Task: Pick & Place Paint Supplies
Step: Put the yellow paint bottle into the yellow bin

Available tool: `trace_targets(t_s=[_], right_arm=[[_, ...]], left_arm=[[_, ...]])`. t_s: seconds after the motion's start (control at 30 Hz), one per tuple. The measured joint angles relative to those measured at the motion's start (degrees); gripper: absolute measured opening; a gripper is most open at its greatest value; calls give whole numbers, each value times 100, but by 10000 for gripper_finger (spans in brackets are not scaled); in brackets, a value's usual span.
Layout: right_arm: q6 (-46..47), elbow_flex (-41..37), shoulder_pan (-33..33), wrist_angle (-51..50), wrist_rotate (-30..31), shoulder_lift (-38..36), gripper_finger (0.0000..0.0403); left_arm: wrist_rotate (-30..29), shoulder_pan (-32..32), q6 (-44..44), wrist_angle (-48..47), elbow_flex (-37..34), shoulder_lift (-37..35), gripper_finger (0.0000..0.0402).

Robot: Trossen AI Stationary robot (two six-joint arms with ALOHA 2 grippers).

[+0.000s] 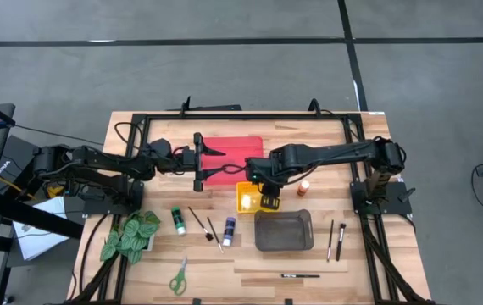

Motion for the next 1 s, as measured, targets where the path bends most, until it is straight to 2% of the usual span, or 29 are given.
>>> trace_targets(t_s=[0.47, 0.63, 1.0], right_arm=[[-211, -240, -144, 772, -173, 53, 110], [-226, -240, -268, 1016, -493, 51, 110], [59, -237, -390, 1144, -606, 51, 110]], left_arm=[[2, 0, -2, 2, -2, 0, 204], [2, 0, -2, -11, 0, 0, 204], [2, 0, -2, -57, 0, 0, 204]])
